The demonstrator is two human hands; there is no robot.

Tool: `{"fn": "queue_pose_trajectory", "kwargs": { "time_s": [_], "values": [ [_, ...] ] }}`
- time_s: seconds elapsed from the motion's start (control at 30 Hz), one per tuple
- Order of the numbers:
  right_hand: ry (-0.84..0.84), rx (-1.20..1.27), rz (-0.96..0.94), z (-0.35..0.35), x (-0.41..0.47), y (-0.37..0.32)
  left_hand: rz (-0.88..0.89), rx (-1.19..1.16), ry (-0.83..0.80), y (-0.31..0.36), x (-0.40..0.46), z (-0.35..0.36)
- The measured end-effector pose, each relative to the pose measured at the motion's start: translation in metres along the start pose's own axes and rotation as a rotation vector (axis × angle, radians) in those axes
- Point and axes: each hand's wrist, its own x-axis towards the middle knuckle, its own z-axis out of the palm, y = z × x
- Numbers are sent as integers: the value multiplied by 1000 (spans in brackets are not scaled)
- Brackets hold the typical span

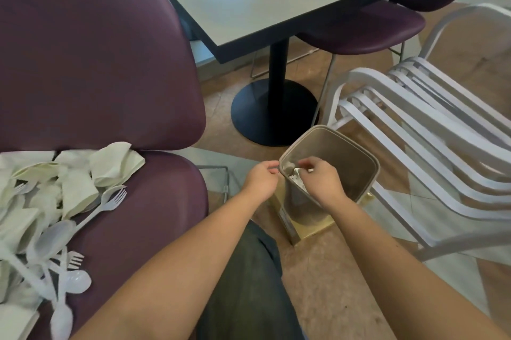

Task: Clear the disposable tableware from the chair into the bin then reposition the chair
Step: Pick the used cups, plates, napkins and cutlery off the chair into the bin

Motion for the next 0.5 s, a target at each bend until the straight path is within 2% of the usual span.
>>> {"fn": "queue_pose_trajectory", "kwargs": {
  "time_s": [0.17, 0.33, 0.5],
  "values": [
    [12, 23, -211, 15, -23, -52, 112, -107, 100, 10, -30, -44],
    [-65, 27, -350, 50, -56, -96, 150, -151, 294, -20, -72, -105],
    [-136, -43, -408, 98, -91, -130, 80, 15, 445, -67, -113, -164]
  ]
}}
